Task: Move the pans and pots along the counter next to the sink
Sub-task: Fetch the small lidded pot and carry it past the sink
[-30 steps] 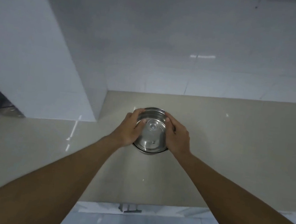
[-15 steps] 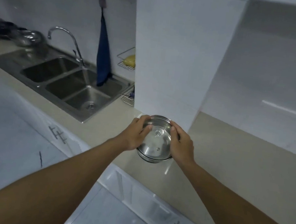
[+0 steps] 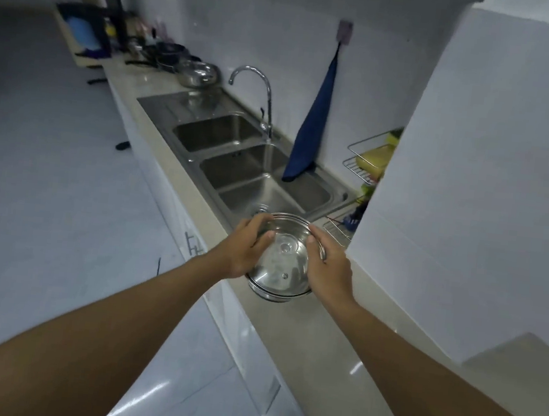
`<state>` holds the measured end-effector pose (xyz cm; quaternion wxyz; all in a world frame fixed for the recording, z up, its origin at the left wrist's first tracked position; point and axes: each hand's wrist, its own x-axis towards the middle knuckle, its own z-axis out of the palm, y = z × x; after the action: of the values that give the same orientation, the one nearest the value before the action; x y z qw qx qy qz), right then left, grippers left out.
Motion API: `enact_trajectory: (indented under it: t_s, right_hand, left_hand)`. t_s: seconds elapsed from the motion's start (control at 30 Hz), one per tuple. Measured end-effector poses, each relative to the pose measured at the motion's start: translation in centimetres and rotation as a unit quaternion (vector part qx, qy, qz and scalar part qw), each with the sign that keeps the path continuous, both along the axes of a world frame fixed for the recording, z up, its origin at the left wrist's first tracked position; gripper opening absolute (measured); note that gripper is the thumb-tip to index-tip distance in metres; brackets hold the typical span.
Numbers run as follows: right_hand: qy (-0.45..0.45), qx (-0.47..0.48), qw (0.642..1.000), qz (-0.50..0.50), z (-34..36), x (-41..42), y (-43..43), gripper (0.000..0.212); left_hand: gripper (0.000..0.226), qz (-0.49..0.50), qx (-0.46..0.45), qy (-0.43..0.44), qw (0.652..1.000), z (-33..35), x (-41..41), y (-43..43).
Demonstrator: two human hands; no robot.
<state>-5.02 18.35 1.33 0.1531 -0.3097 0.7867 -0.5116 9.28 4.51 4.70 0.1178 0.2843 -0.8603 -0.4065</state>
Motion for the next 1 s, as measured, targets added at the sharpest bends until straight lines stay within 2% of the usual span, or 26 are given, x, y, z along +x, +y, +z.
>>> enact_trajectory:
  t_s: [0.17,0.37,0.57,1.0]
  right_hand:
    - [0.009,0.012,0.997,0.07,-0.2,0.6,-8.2,0.038]
    - [-0.014,-0.002,0.991,0.131,-0.5,3.6,-18.5,0.036]
    - [0.012,-0.015,0.992,0.121,0.0,7.7,-29.4,0.037]
    - [-0.011,-0.01,0.99,0.137,1.6,13.2,-48.4,0.035]
  left_hand:
    - [0.044,0.072,0.009,0.0,0.997,-0.5,2.4,-5.7]
    - [0.043,0.105,0.009,0.002,0.994,-0.6,6.2,-14.6]
    - [0.038,0.109,-0.011,0.008,0.994,0.7,10.5,-25.0]
    - [0.042,0.119,-0.012,0.015,0.993,1.8,16.1,-43.9]
